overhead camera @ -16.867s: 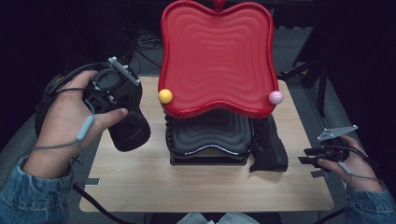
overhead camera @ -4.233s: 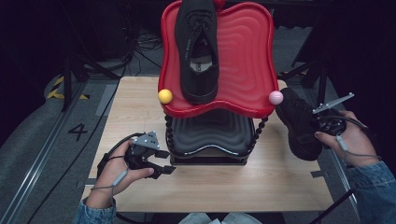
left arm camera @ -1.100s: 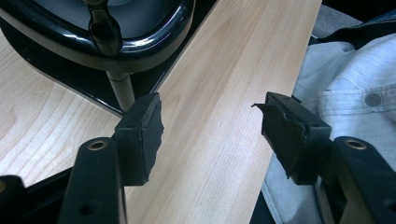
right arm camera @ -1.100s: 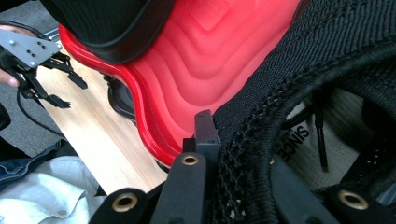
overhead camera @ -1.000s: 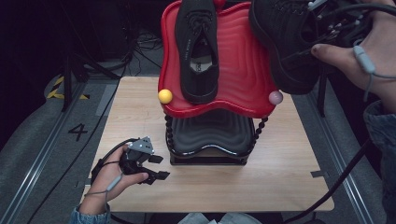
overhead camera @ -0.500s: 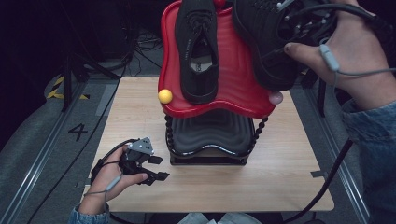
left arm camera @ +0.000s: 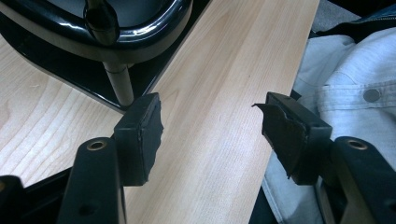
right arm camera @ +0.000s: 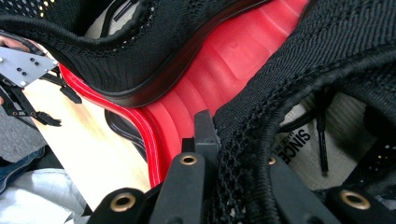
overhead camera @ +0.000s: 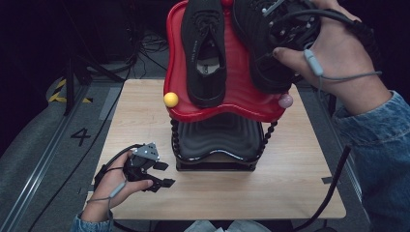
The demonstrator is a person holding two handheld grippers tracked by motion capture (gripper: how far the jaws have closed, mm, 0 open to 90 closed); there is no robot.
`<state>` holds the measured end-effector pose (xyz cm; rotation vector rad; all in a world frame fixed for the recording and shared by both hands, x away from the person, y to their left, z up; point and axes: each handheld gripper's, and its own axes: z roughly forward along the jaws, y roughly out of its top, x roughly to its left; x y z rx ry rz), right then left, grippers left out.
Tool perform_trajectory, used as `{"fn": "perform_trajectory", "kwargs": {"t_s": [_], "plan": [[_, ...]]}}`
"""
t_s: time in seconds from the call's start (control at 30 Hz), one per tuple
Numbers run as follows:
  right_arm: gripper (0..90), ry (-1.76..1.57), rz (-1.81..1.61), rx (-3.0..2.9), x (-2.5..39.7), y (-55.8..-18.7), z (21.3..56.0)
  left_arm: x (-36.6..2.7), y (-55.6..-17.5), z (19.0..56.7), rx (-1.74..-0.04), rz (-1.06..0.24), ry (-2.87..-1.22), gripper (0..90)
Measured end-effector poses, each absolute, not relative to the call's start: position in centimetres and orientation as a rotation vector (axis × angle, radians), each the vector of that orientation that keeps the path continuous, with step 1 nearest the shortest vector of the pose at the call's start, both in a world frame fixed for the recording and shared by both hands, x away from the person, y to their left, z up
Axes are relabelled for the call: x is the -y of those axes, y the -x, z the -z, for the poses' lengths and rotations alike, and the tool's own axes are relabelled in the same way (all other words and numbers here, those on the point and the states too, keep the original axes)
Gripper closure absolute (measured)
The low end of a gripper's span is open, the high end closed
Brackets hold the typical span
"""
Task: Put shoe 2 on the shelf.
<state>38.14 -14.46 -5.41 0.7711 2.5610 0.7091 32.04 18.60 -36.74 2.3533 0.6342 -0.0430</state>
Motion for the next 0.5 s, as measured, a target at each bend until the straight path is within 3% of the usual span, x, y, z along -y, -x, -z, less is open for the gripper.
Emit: {"fn": "perform_trajectory", "kwargs": {"t_s": [0.5], "plan": [[84.4, -0.697, -0.709, -2.611, 12.4, -38.7, 7.2, -18.7, -32.2, 37.1, -0.637, 0.054, -2.355, 38.4]]}}
